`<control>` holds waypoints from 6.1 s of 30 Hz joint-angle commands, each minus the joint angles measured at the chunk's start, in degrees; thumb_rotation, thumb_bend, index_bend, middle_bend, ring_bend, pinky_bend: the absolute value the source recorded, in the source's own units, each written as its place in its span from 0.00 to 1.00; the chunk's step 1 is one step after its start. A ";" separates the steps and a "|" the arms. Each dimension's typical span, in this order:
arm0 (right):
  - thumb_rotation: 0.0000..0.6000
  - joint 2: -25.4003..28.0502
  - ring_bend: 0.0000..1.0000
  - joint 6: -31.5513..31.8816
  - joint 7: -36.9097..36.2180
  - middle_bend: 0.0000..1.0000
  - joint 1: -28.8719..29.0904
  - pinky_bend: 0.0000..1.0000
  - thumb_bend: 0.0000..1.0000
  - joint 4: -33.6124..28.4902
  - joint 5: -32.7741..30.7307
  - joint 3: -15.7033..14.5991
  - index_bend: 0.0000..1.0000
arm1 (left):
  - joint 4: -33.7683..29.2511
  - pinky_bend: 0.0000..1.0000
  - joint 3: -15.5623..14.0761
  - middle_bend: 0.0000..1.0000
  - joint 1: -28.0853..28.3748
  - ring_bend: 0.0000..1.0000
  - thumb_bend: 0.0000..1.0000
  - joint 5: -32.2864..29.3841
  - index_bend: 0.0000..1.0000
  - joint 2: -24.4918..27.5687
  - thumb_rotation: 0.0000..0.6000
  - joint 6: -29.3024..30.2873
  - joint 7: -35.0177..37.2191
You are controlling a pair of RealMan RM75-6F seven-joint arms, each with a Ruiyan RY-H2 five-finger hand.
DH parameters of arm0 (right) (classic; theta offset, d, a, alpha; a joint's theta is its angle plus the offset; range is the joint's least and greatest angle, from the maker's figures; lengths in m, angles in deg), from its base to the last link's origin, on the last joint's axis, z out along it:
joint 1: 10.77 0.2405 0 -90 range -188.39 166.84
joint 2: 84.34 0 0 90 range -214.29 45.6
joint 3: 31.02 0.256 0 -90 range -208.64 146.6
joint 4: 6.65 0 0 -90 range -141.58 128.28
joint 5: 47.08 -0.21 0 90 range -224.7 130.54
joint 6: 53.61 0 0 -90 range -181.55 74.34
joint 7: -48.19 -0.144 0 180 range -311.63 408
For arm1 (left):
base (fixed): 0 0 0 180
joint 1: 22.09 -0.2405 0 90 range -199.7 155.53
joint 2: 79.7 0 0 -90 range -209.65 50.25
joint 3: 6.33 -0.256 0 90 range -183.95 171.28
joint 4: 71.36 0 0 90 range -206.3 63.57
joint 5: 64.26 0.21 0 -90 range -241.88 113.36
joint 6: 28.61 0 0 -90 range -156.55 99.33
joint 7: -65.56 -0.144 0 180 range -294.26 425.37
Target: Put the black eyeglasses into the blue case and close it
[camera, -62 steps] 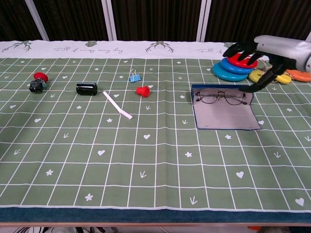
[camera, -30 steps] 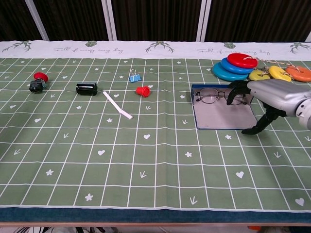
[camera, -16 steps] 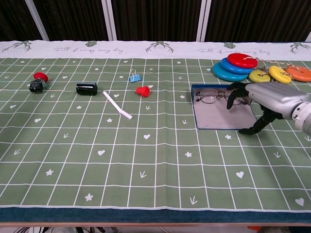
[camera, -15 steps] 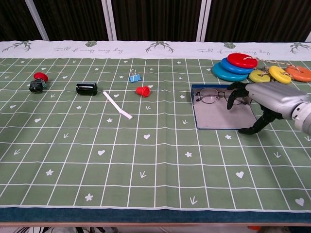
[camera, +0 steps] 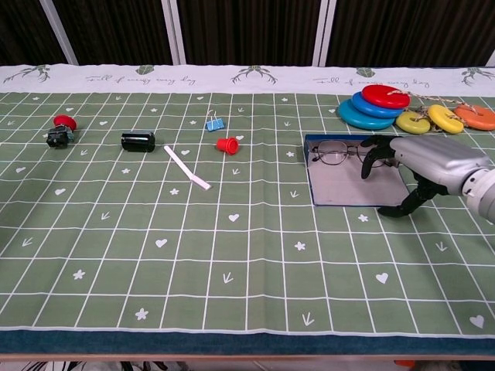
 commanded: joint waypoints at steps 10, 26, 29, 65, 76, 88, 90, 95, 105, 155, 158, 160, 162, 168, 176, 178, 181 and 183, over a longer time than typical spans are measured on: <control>1.00 -0.13 0.13 -1.35 0.06 0.10 0.21 0.18 0.30 0.58 -0.48 0.35 0.39 | 0.05 0.00 0.04 0.00 0.00 0.00 0.27 -0.03 0.11 -0.05 1.00 0.02 0.03; 1.00 -0.23 0.13 -1.85 -1.38 0.10 0.05 0.18 0.43 1.15 -0.21 0.51 0.43 | 0.15 0.00 0.07 0.00 0.02 0.00 0.27 -0.09 0.11 -0.14 1.00 -0.02 -0.09; 1.00 -0.09 0.13 -1.81 -1.79 0.10 0.12 0.18 0.45 1.02 0.07 0.58 0.43 | 0.15 0.00 0.04 0.00 0.03 0.00 0.27 -0.03 0.11 -0.17 1.00 -0.02 -0.16; 1.00 -2.53 0.13 -3.98 -3.16 0.10 6.35 0.18 0.49 6.56 -1.61 7.21 0.45 | 0.15 0.00 0.01 0.00 0.07 0.00 0.27 0.01 0.11 -0.18 1.00 -0.09 -0.34; 1.00 -2.89 0.13 -5.23 -3.03 0.11 6.63 0.18 0.48 5.59 -3.13 7.18 0.50 | 0.18 0.00 -0.06 0.00 0.00 0.00 0.27 0.10 0.11 -0.14 1.00 -0.01 -0.34; 1.00 -2.30 0.13 -6.35 -2.71 0.11 6.83 0.18 0.49 4.64 -4.13 6.80 0.55 | 0.22 0.00 -0.05 0.00 -0.01 0.00 0.27 0.13 0.11 -0.13 1.00 0.04 -0.31; 1.00 -2.30 0.13 -6.58 -2.79 0.11 6.88 0.18 0.49 4.60 -4.36 6.81 0.56 | 0.20 0.00 -0.04 0.00 -0.04 0.00 0.27 0.13 0.11 -0.11 1.00 0.10 -0.27; 1.00 -2.28 0.13 -6.58 -3.13 0.11 6.99 0.18 0.51 4.32 -4.75 7.11 0.61 | 0.22 0.00 -0.05 0.00 -0.02 0.00 0.27 0.08 0.12 -0.11 1.00 0.01 -0.29; 1.00 0.29 0.13 -6.05 -4.83 0.11 5.91 0.18 0.58 -0.61 -4.00 6.17 0.64 | 0.21 0.00 -0.01 0.00 -0.01 0.00 0.27 0.08 0.11 -0.09 1.00 0.04 -0.09; 1.00 9.62 0.13 -17.59 12.51 0.11 19.47 0.18 0.58 -16.47 -38.46 9.46 0.64 | 0.05 0.00 -0.17 0.00 -0.03 0.00 0.27 0.35 0.12 0.01 1.00 0.01 -0.13; 1.00 9.45 0.13 -17.74 12.24 0.11 19.95 0.18 0.58 -15.77 -39.19 9.42 0.64 | 0.03 0.00 -0.18 0.00 -0.04 0.00 0.27 0.35 0.12 0.01 1.00 0.03 -0.15; 1.00 9.23 0.13 -18.28 12.10 0.10 20.48 0.18 0.58 -14.82 -40.12 9.30 0.64 | 0.03 0.00 -0.20 0.00 -0.05 0.00 0.27 0.38 0.12 0.01 1.00 0.02 -0.20; 1.00 8.97 0.13 -19.10 11.73 0.10 21.03 0.18 0.58 -13.73 -41.32 9.30 0.63 | -0.02 0.00 -0.22 0.00 -0.06 0.00 0.27 0.46 0.12 0.00 1.00 0.10 -0.22; 1.00 8.20 0.13 -21.03 10.79 0.10 22.48 0.18 0.57 -10.44 -43.68 8.99 0.48 | -0.04 0.00 -0.23 0.00 -0.11 0.00 0.27 0.50 0.12 0.07 1.00 0.17 -0.08; 1.00 8.30 0.10 -21.67 8.43 0.03 23.60 0.18 0.35 -9.24 -42.93 10.06 0.03 | -0.02 0.00 -0.38 0.00 0.01 0.00 0.27 0.58 0.12 -0.07 1.00 -0.17 -0.40; 1.00 8.60 0.09 -21.88 7.81 0.02 23.88 0.18 0.33 -9.20 -42.17 10.46 0.00 | -0.02 0.00 -0.35 0.00 -0.01 0.00 0.27 0.52 0.12 -0.08 1.00 -0.12 -0.39; 1.00 9.34 0.09 -21.65 6.82 0.02 24.05 0.18 0.32 -9.78 -41.39 11.22 0.00 | -0.02 0.00 -0.33 0.00 -0.03 0.00 0.27 0.47 0.12 -0.07 1.00 -0.10 -0.38; 1.00 10.25 0.09 -21.17 5.84 0.02 23.70 0.18 0.32 -11.05 -40.72 11.71 0.00 | 0.01 0.00 -0.32 0.00 0.00 0.00 0.27 0.44 0.12 -0.07 1.00 -0.15 -0.39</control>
